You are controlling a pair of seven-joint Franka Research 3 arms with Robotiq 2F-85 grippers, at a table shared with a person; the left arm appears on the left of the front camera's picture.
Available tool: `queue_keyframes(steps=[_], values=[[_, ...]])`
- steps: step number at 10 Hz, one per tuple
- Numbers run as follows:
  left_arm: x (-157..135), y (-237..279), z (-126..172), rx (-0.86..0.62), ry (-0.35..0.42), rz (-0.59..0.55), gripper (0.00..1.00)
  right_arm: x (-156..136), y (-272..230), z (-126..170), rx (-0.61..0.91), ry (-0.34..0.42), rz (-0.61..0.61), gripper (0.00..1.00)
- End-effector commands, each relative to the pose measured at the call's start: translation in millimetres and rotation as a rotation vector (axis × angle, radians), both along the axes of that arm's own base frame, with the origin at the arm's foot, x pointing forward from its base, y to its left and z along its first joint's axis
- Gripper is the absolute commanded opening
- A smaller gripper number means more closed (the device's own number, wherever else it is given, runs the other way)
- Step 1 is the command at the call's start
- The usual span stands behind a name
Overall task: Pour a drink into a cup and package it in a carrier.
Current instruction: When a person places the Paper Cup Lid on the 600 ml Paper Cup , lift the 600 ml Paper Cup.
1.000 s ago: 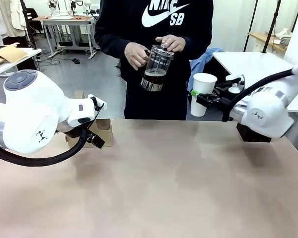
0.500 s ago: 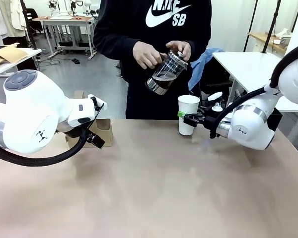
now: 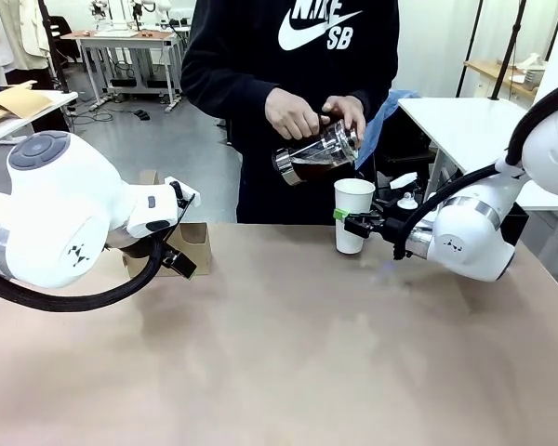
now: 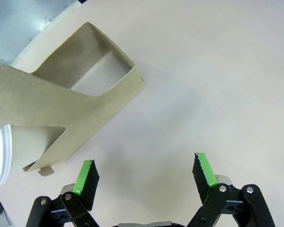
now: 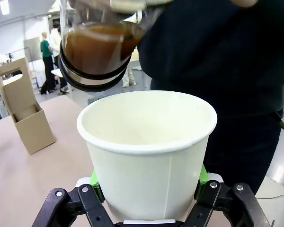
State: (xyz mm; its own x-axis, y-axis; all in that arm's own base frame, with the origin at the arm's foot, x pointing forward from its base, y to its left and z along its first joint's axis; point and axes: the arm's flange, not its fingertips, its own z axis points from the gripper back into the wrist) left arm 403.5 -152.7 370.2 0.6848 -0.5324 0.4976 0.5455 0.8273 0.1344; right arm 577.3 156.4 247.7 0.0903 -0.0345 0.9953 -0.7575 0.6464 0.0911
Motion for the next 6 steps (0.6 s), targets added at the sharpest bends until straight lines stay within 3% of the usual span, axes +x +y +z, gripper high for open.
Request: queue_keyframes(steps=[1, 6], values=[[0.1, 0.7, 0.2, -0.003, 0.000, 0.001, 1.00, 0.1, 1.9, 2.9, -0.004, -0.006, 0.002, 0.81], [0.1, 0.7, 0.2, -0.003, 0.000, 0.001, 1.00, 0.1, 1.9, 2.9, -0.004, -0.006, 0.002, 0.81]])
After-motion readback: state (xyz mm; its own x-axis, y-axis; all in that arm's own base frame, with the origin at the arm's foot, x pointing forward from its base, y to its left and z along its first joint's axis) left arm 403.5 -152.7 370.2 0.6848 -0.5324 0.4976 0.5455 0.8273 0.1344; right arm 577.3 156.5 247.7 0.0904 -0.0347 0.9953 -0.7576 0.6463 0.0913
